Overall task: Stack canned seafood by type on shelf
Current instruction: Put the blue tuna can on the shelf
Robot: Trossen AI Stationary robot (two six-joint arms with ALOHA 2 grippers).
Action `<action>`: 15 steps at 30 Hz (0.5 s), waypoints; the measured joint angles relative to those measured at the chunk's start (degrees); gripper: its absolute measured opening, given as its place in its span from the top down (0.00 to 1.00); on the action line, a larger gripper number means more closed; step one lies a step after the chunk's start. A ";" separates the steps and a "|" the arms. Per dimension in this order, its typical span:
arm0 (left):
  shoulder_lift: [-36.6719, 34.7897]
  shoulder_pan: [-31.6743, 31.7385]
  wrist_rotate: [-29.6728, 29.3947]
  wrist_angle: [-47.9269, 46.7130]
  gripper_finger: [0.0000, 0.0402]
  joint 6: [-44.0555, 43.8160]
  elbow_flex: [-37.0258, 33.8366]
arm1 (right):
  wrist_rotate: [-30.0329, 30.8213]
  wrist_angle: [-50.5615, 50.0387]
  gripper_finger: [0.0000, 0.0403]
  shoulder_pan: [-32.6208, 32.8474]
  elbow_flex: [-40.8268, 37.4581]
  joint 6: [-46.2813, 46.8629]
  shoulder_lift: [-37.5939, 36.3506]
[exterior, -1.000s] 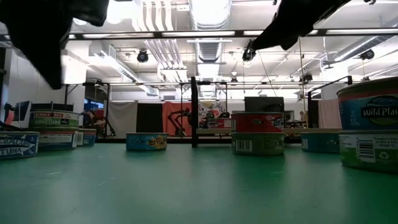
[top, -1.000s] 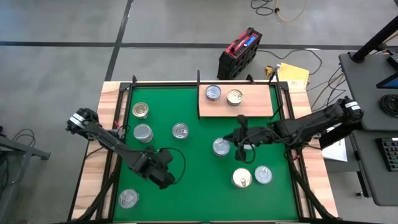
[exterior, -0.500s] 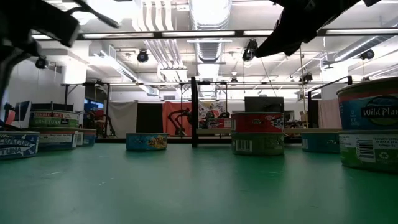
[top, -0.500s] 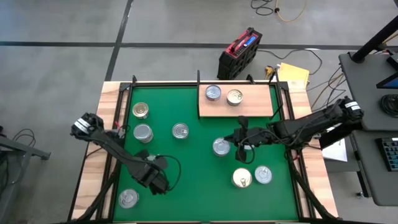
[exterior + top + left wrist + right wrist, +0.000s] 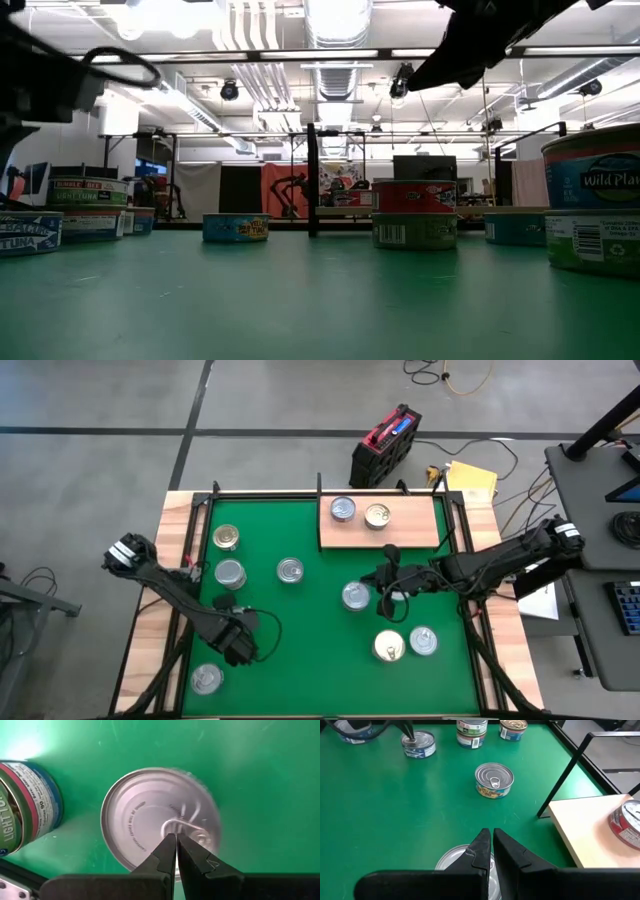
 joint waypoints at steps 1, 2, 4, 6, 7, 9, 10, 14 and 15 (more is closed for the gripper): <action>0.00 0.00 0.00 0.08 1.00 0.03 -0.36 | 0.00 0.08 0.97 0.00 -0.04 0.02 0.00; -0.04 0.00 -0.01 0.15 1.00 0.05 -0.55 | 0.00 0.12 0.97 0.00 -0.10 0.17 0.00; -0.04 0.00 -0.07 0.67 1.00 0.06 -0.68 | -0.02 0.13 0.97 0.00 -0.22 0.75 0.00; -0.07 0.00 -0.09 1.55 1.00 0.06 -0.72 | -0.02 0.17 0.97 0.00 -0.45 1.33 0.00; -0.07 0.00 -0.11 1.99 1.00 0.06 -0.64 | -0.04 0.17 0.97 0.00 -0.59 1.54 0.00; -0.09 0.01 -0.13 3.25 1.00 0.06 -0.40 | -0.07 0.17 0.97 0.00 -0.93 1.64 0.00; -0.09 0.02 -0.15 4.19 1.00 0.05 -0.37 | -0.08 0.20 0.97 0.00 -1.08 1.70 0.00; 0.24 0.36 -0.44 8.91 1.00 0.02 -0.27 | -0.11 0.20 0.97 0.00 -1.75 3.02 0.00; 0.40 0.42 -0.55 10.07 1.00 0.04 -0.23 | -0.12 0.19 0.97 0.02 -1.81 3.37 0.02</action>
